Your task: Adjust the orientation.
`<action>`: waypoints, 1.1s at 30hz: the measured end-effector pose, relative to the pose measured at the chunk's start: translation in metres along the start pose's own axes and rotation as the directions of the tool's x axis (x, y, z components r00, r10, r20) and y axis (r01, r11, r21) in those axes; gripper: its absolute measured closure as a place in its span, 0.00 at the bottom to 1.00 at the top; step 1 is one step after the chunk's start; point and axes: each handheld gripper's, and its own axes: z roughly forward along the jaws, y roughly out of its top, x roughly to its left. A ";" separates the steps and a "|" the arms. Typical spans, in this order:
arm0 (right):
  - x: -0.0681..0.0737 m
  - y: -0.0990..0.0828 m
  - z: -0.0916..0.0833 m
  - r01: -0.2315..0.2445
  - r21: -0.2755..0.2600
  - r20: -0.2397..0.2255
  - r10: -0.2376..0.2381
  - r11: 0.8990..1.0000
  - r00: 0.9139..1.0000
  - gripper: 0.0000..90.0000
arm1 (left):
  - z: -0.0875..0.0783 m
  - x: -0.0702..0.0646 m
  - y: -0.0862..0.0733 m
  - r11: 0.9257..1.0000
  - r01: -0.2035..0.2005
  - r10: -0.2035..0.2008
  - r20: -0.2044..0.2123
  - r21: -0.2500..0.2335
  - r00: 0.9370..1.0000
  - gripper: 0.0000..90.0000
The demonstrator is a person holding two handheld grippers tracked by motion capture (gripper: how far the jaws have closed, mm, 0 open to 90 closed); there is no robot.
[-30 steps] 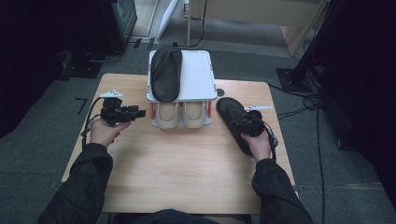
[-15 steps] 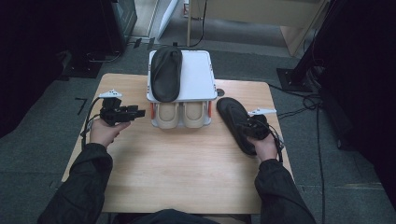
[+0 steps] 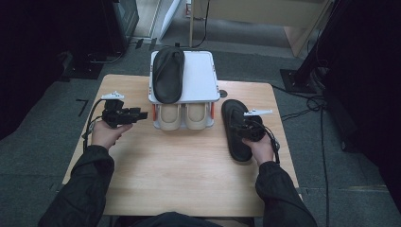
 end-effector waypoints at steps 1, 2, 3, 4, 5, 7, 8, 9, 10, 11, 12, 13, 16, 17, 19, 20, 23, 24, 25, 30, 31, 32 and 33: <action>0.000 0.000 0.000 0.000 0.000 0.000 0.000 1.000 1.000 0.86 | 0.000 0.000 0.000 1.000 0.000 0.000 0.000 0.000 1.000 0.55; 0.000 0.000 0.001 -0.005 -0.001 -0.007 0.005 1.000 1.000 0.85 | 0.000 0.000 0.000 1.000 -0.001 0.001 0.001 0.000 1.000 0.55; 0.000 0.000 0.001 -0.005 -0.001 -0.008 0.005 1.000 1.000 0.84 | 0.001 0.000 0.000 1.000 -0.001 0.001 0.001 0.000 1.000 0.55; -0.001 0.001 0.000 0.001 -0.010 -0.003 -0.001 1.000 1.000 0.81 | 0.001 0.000 0.000 1.000 -0.003 0.003 0.002 0.003 1.000 0.55; -0.002 0.002 -0.002 -0.001 -0.015 -0.006 0.001 1.000 1.000 0.81 | 0.001 0.000 0.000 1.000 -0.005 0.005 0.001 0.006 1.000 0.55; -0.002 0.003 -0.004 -0.001 -0.021 -0.003 0.001 1.000 1.000 0.80 | 0.001 0.000 0.000 1.000 -0.005 0.005 0.002 0.006 1.000 0.55; -0.003 0.006 -0.009 0.015 -0.038 0.017 -0.014 0.999 1.000 0.79 | 0.001 0.000 0.000 1.000 -0.005 0.005 0.001 0.007 1.000 0.55; -0.003 0.006 -0.009 0.015 -0.038 0.017 -0.014 0.999 1.000 0.79 | 0.001 0.000 0.000 1.000 -0.005 0.005 0.001 0.007 1.000 0.55; -0.003 0.006 -0.011 0.020 -0.047 0.024 -0.019 0.999 1.000 0.79 | 0.001 0.000 0.000 1.000 -0.005 0.005 0.002 0.006 1.000 0.55; -0.005 0.007 -0.014 0.028 -0.066 0.036 -0.026 0.997 0.999 0.77 | 0.001 0.000 0.000 1.000 -0.005 0.005 0.002 0.004 1.000 0.55; -0.006 0.008 -0.017 0.028 -0.075 0.039 -0.025 0.997 0.999 0.77 | 0.001 0.000 0.000 1.000 -0.002 0.002 0.002 0.001 1.000 0.55; -0.009 0.009 -0.022 0.026 -0.095 0.051 -0.021 0.995 0.998 0.75 | 0.000 0.000 0.000 1.000 -0.002 0.002 0.001 0.001 1.000 0.55; -0.016 0.009 -0.029 0.030 -0.120 0.083 -0.020 0.992 0.996 0.72 | 0.001 0.000 -0.001 1.000 -0.002 0.002 0.001 0.000 1.000 0.55; -0.017 0.008 -0.030 0.024 -0.123 0.091 -0.013 0.992 0.996 0.71 | 0.001 0.000 -0.001 1.000 -0.003 0.003 0.002 0.000 1.000 0.55; -0.020 0.008 -0.031 0.022 -0.126 0.100 -0.010 0.992 0.995 0.70 | 0.001 0.000 -0.001 1.000 -0.007 0.007 0.001 0.003 1.000 0.55; -0.025 0.006 -0.033 0.012 -0.130 0.112 0.002 0.991 0.994 0.69 | 0.001 0.000 -0.001 1.000 -0.007 0.007 0.002 0.004 1.000 0.55; -0.030 0.004 -0.034 0.001 -0.130 0.123 0.015 0.992 0.992 0.67 | 0.001 -0.001 -0.001 1.000 -0.006 0.006 0.003 0.004 1.000 0.55; -0.035 0.002 -0.033 -0.011 -0.118 0.125 0.026 0.993 0.992 0.66 | 0.002 -0.001 -0.001 1.000 -0.007 0.007 0.004 0.004 1.000 0.55; -0.037 0.001 -0.032 -0.017 -0.117 0.120 0.031 0.993 0.992 0.66 | 0.002 0.000 -0.001 1.000 -0.006 0.006 0.005 0.003 1.000 0.55; -0.043 -0.003 -0.023 -0.053 -0.102 0.084 0.062 0.993 0.995 0.66 | 0.001 -0.001 -0.001 1.000 -0.005 0.005 0.005 0.003 1.000 0.54; -0.043 -0.003 -0.023 -0.053 -0.102 0.084 0.062 0.993 0.995 0.66 | 0.001 -0.001 -0.001 1.000 -0.006 0.006 0.005 0.002 1.000 0.54; -0.044 -0.004 -0.018 -0.036 -0.089 0.102 0.045 0.995 0.994 0.65 | 0.001 -0.001 -0.001 1.000 -0.005 0.005 0.005 0.001 1.000 0.54; -0.044 -0.004 -0.017 -0.034 -0.089 0.108 0.043 0.995 0.993 0.65 | 0.001 -0.001 -0.001 1.000 -0.005 0.005 0.005 0.001 1.000 0.54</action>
